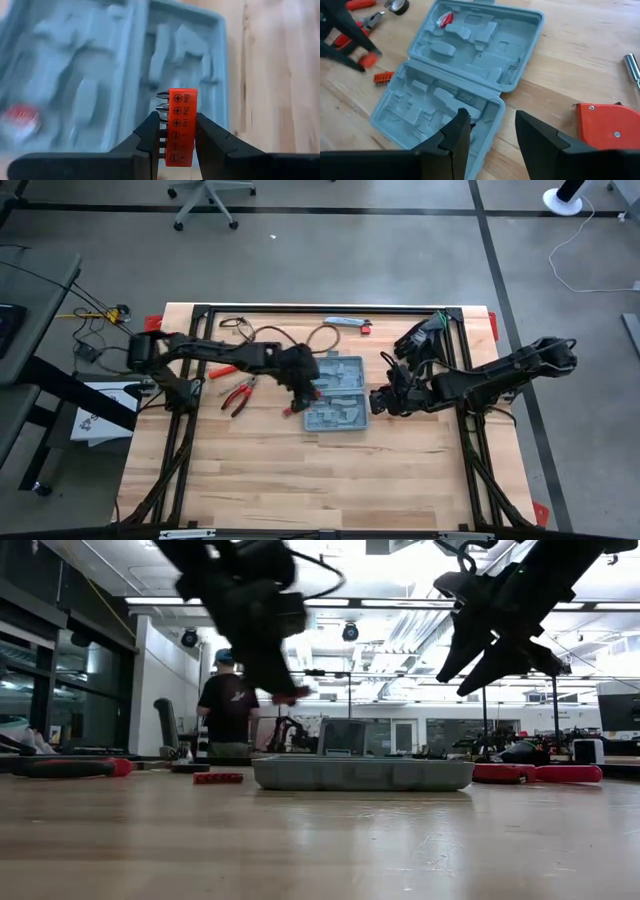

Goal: Prefit tool cases
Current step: Put the left orange terminal block into the gray prefit tool case

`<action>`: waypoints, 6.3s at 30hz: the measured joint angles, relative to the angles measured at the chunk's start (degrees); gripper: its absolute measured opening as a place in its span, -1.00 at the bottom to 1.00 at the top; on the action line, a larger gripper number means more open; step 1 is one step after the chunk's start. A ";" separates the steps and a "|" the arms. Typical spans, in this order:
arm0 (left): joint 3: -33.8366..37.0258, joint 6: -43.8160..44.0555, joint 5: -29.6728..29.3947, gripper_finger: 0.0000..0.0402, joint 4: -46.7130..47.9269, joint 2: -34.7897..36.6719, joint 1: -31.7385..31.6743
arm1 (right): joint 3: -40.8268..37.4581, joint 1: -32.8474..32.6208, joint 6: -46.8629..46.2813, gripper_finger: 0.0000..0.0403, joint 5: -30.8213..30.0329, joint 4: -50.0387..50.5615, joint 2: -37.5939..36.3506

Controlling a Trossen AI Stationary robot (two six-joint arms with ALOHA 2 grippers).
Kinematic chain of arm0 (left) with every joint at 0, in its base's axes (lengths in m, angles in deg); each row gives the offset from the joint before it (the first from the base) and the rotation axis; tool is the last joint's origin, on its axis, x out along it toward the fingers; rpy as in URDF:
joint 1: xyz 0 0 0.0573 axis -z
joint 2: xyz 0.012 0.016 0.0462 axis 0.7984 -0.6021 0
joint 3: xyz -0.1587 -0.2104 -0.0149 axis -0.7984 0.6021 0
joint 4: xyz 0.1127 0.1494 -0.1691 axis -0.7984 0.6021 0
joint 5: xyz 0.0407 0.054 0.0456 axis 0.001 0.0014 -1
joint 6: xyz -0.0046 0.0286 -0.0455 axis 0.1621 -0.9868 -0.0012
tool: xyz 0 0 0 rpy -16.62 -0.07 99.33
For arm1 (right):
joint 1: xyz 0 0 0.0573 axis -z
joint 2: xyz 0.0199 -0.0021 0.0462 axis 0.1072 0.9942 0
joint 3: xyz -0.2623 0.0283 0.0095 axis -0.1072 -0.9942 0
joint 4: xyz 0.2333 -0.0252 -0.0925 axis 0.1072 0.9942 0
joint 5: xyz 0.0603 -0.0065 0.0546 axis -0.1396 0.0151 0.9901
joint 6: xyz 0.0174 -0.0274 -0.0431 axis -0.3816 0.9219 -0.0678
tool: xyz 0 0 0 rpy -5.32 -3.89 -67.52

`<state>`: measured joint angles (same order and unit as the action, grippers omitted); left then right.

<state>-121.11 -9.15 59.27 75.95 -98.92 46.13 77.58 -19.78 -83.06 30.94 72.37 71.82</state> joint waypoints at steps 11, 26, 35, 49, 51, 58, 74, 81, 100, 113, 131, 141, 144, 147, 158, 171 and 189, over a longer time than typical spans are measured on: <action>-13.28 -2.77 1.78 -0.61 -3.52 -15.70 4.45 | 0.00 0.00 -0.03 -0.26 -0.02 5.10 0.00; -14.46 -4.60 0.32 -0.61 -8.04 -19.49 6.44 | -8.91 -1.41 -3.93 -0.26 2.25 -8.98 0.02; -13.86 -6.52 -1.70 -0.61 -9.41 -19.78 6.90 | -11.61 -2.28 -6.58 -0.26 2.71 -13.15 0.02; -9.26 -3.52 -1.57 -0.61 -13.02 -19.34 6.37 | -11.58 -0.05 1.07 -0.26 4.52 -23.93 0.59; -9.28 -4.69 -1.54 -0.61 -12.35 -19.34 6.36 | -11.47 0.51 2.72 -0.26 6.45 -26.76 2.00; -9.28 -6.44 -1.67 -0.61 -8.34 -19.34 5.90 | -7.97 1.72 6.42 -0.26 13.65 -31.07 11.48; -9.28 -8.71 -1.57 -0.61 -6.31 -19.34 4.57 | 0.90 5.60 15.73 -0.71 19.61 -30.56 21.81; -9.35 -10.86 -1.43 -0.61 -5.09 -19.34 4.68 | 0.90 7.26 18.89 -0.98 22.36 -33.13 21.81; -9.32 -12.18 0.05 -0.29 -3.42 -19.34 4.61 | 0.90 7.28 18.57 -1.00 24.59 -36.97 24.35; -9.26 -12.15 1.78 -0.27 -2.20 -15.01 4.00 | 0.90 7.28 18.45 -1.00 24.61 -37.13 24.33; 13.92 1.18 -2.73 -0.27 -8.45 3.02 1.08 | 0.90 5.89 18.11 -1.00 20.44 -37.29 24.33; 14.46 3.06 -3.19 -0.27 -10.59 1.60 4.12 | 0.90 5.96 17.80 -1.00 21.20 -37.98 24.33; 14.44 4.04 -3.14 -0.27 -11.30 1.60 5.01 | 0.90 5.66 17.65 -1.00 21.18 -37.98 24.33; 14.39 4.93 -2.83 -0.27 -11.44 0.57 5.80 | 0.90 5.33 17.60 -1.00 21.05 -38.00 24.33; 14.39 8.53 2.00 -0.27 -17.07 -3.97 8.11 | 0.90 4.11 16.69 -1.00 20.32 -37.23 24.33; 11.52 13.04 3.89 -0.36 -25.99 -9.03 8.14 | 0.90 1.88 15.08 -1.00 18.31 -34.81 24.30; 9.39 11.51 5.43 -0.43 -24.37 -10.94 8.00 | 0.90 -0.01 12.16 -1.00 17.00 -31.89 24.26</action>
<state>-111.72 2.36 64.70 51.59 -109.86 54.13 78.48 -19.79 -70.90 47.94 40.48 96.09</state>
